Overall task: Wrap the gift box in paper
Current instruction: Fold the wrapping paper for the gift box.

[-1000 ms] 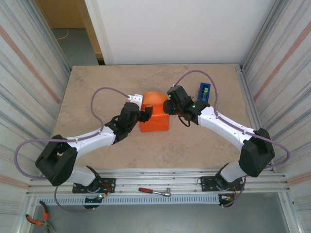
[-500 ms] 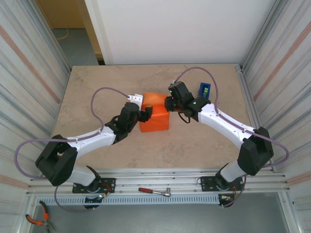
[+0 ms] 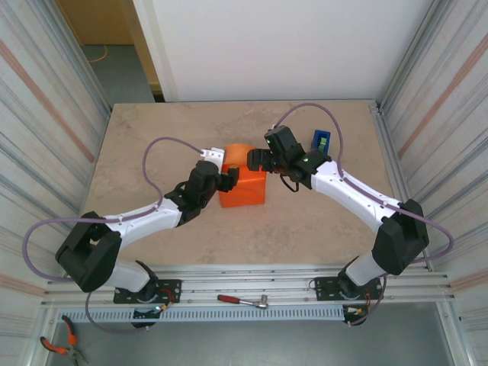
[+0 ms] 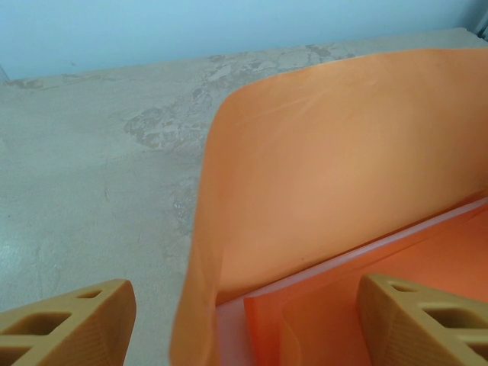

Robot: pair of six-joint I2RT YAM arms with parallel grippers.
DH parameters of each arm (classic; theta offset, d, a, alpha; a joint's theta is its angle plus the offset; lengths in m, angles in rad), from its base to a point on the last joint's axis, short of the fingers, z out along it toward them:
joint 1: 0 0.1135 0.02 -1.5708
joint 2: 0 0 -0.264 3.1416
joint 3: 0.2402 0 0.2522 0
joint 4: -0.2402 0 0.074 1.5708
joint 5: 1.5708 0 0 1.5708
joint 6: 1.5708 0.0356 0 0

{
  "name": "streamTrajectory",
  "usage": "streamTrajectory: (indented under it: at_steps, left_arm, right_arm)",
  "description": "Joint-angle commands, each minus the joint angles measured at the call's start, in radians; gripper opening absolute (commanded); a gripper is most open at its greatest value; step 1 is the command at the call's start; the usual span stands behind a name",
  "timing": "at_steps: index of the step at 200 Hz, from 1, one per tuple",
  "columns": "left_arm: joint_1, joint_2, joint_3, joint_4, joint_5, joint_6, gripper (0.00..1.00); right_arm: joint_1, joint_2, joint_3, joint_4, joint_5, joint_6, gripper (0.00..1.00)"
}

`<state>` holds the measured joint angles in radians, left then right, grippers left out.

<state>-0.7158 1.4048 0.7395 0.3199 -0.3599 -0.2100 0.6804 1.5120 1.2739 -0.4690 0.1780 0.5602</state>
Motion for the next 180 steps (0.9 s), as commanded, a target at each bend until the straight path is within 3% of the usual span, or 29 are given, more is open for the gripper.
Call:
streamTrajectory:
  at_steps: [1,121,180]
  left_arm:
    - [-0.002,0.017,0.003,-0.028,-0.012,0.008,0.76]
    - [0.018,-0.065,0.035,-0.079,0.009,0.003,0.78]
    - [0.145,-0.234,0.143,-0.292,0.179,-0.106,0.83]
  right_arm:
    - [0.001,-0.007,-0.003,-0.023,-0.002,0.005,0.94]
    - [0.000,0.040,-0.168,0.068,0.057,0.096,0.87]
    - [0.009,0.037,-0.189,0.064,0.062,0.120,0.85]
